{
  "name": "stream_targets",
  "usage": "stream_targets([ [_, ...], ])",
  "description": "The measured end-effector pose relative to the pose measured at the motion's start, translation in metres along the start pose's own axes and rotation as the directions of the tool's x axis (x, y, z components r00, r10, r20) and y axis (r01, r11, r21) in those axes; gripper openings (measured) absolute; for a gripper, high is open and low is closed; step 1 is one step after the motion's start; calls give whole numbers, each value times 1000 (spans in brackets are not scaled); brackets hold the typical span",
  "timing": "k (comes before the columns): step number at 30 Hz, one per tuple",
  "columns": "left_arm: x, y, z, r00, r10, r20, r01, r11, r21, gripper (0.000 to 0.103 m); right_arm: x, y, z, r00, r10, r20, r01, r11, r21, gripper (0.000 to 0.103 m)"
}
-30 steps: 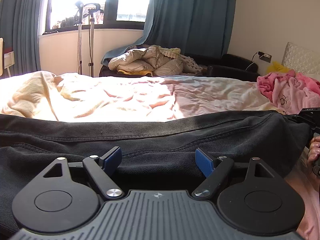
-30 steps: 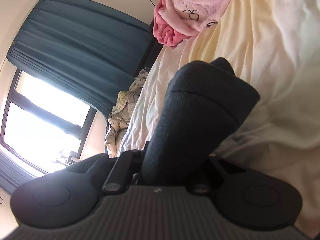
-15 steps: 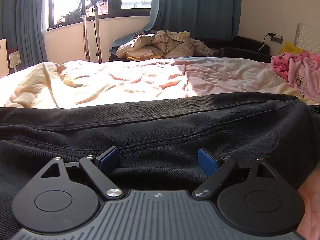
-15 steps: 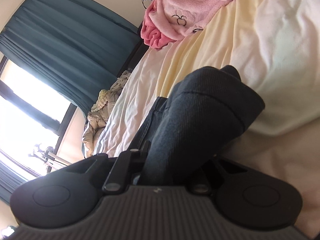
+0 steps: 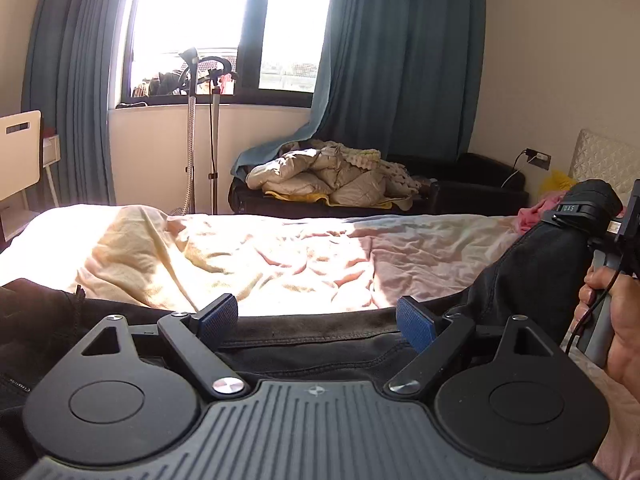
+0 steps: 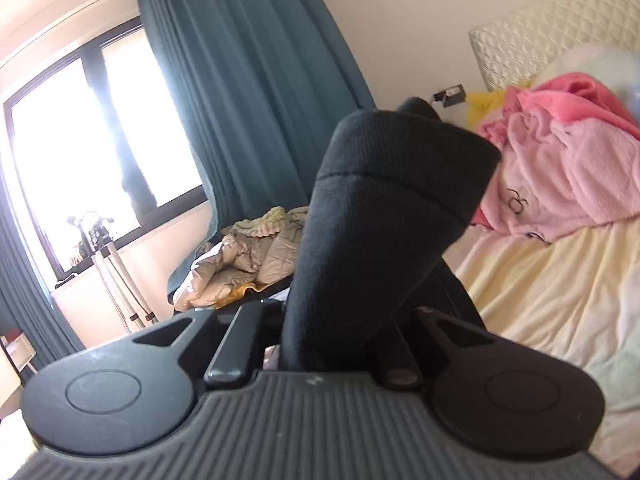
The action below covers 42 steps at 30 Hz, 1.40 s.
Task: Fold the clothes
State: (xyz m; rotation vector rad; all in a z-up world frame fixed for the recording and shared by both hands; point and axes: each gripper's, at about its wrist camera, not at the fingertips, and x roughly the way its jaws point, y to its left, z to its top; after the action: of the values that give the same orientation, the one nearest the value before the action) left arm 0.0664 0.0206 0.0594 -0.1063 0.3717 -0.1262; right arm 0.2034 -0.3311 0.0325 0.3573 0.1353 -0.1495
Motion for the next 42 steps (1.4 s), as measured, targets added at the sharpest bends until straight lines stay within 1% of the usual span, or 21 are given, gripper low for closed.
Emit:
stream_targets([
  [3,-34,28,5,997,24,71,-17,996,-93,88,-16,89,-19,993,120,18,-115,976,-182,13],
  [7,-68,70,11,980,97,175,-59,976,-208,89,-42,196,-89,959,279,-50,-278,891,-360,13],
  [8,-73,81,10,974,106,201,-55,968,-246,89,-48,218,-111,944,317,-91,-326,860,-392,13],
  [10,-76,97,6,967,125,224,-51,950,-308,89,-59,256,-159,898,382,-216,-439,778,-450,13],
  [12,-72,108,1,966,161,203,-85,937,-340,89,-74,282,-203,851,412,-325,-525,683,-509,13],
  [13,-70,111,-1,965,182,187,-109,932,-345,89,-83,291,-225,839,403,-365,-544,641,-541,13],
  [15,-66,112,-6,963,202,178,-136,935,-328,89,-92,289,-244,842,391,-373,-540,623,-566,13],
  [17,-60,112,-12,969,191,159,-134,940,-314,89,-93,280,-238,831,410,-375,-555,640,-531,14],
  [19,-52,114,-19,977,160,140,-108,940,-323,89,-90,272,-221,806,445,-390,-591,646,-484,18],
  [20,-47,115,-23,981,149,123,-101,940,-327,89,-94,274,-216,790,459,-407,-612,637,-469,24],
  [22,-41,119,-27,986,138,92,-99,936,-338,89,-101,268,-212,751,487,-446,-657,618,-432,29],
  [24,-37,124,-30,989,125,80,-89,930,-357,89,-109,260,-208,710,506,-490,-697,605,-386,43],
  [25,-35,128,-31,990,116,75,-81,927,-366,89,-115,255,-204,696,515,-500,-710,600,-369,45],
  [27,-31,134,-35,994,94,60,-65,925,-374,88,-130,241,-193,672,527,-520,-731,584,-352,51],
  [30,-24,138,-39,997,68,28,-53,923,-381,88,-150,213,-174,656,536,-532,-745,572,-342,52],
  [32,-18,139,-39,998,66,1,-61,925,-376,86,-163,188,-160,679,520,-518,-723,596,-350,52],
  [35,-10,139,-41,997,76,-35,-83,932,-353,85,-166,142,-147,763,461,-454,-628,695,-350,52],
  [37,-6,136,-44,993,99,-61,-114,937,-329,84,-156,113,-140,846,387,-367,-510,786,-349,52],
  [39,-1,132,-48,987,136,-91,-157,943,-292,84,-140,89,-137,905,292,-310,-388,866,-317,52],
  [40,1,130,-50,984,148,-102,-171,947,-272,84,-129,79,-138,915,254,-315,-344,897,-276,52],
  [42,4,128,-52,979,163,-121,-189,947,-258,84,-113,70,-145,910,230,-345,-326,911,-252,52],
])
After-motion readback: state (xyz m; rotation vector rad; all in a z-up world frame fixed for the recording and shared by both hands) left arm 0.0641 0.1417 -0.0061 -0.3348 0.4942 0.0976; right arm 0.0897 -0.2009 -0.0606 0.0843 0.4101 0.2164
